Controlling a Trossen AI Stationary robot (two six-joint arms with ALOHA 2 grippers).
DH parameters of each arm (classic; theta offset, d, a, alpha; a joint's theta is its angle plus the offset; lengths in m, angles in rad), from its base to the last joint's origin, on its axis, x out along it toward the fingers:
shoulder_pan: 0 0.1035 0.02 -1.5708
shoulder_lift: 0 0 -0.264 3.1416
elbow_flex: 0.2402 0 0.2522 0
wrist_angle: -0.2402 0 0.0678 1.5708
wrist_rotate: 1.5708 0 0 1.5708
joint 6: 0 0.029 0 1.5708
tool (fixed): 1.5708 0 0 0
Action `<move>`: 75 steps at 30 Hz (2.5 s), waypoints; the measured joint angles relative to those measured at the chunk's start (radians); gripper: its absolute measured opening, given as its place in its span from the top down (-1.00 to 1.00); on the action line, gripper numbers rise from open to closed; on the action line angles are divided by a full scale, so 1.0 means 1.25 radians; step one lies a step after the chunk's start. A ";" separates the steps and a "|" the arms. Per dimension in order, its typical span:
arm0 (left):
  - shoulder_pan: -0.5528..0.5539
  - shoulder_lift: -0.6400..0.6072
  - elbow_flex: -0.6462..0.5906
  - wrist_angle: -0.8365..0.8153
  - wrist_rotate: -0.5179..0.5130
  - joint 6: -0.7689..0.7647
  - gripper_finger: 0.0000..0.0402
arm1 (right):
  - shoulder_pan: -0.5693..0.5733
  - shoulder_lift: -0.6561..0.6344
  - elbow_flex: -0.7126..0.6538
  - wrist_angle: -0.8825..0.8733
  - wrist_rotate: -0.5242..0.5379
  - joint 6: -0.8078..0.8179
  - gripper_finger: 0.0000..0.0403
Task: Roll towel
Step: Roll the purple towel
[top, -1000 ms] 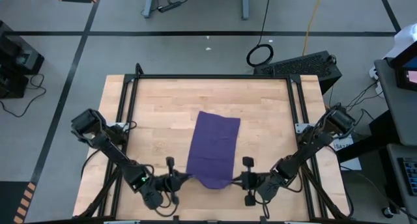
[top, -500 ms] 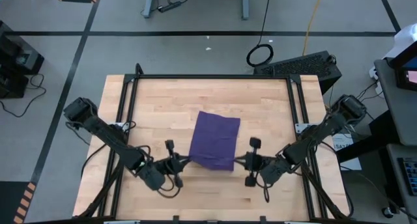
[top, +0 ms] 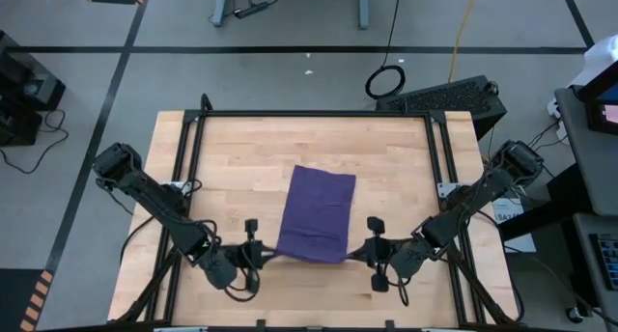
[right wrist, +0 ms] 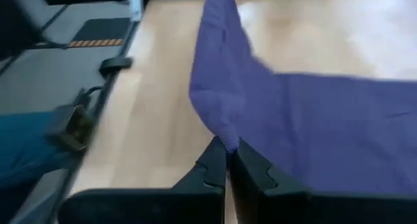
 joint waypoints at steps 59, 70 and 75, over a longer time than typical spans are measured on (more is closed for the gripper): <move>0.520 0.080 0.000 -0.070 0.074 0.039 0.92 | -0.373 0.072 0.000 -0.255 0.151 -0.332 0.92; 0.520 0.080 0.000 -0.072 0.075 -0.013 0.92 | -0.373 0.072 0.000 -0.259 0.247 -0.335 0.53; 0.520 0.080 0.000 -0.072 0.078 -0.017 0.92 | -0.373 0.072 0.000 -0.259 0.253 -0.327 0.25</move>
